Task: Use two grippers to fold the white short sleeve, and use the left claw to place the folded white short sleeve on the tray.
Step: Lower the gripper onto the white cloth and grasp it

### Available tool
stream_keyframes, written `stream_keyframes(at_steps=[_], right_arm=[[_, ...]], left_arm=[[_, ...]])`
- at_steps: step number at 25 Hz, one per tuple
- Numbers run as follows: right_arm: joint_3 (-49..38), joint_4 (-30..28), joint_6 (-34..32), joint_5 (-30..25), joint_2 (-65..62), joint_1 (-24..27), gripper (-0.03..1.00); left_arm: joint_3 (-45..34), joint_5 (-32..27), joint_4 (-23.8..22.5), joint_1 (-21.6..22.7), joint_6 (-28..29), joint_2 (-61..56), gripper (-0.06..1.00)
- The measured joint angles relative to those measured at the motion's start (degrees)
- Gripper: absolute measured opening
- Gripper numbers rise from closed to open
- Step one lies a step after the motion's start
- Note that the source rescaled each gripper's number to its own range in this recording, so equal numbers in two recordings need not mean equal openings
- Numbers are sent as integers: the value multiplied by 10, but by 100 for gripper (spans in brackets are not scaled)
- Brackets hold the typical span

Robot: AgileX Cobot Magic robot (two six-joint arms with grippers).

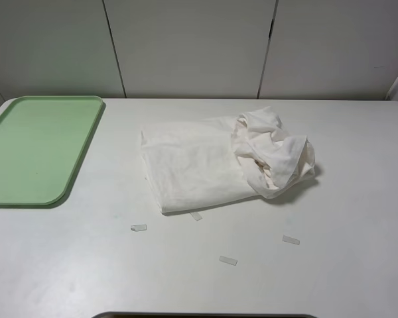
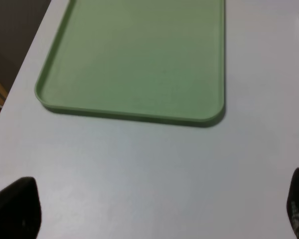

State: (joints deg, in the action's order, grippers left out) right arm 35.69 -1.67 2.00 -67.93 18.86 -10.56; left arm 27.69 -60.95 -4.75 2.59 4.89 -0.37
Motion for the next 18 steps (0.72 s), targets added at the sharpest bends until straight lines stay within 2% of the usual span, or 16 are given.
stream_keyframes(at_steps=[5,10,18], right_arm=[[-49,1,0,34,-81,40,100],[-61,3,0,98,-166,58,100],[-74,4,0,97,-192,59,100]], left_arm=[[0,0,0,0,0,0,98],[0,0,0,0,0,0,98],[0,0,0,0,0,0,98]])
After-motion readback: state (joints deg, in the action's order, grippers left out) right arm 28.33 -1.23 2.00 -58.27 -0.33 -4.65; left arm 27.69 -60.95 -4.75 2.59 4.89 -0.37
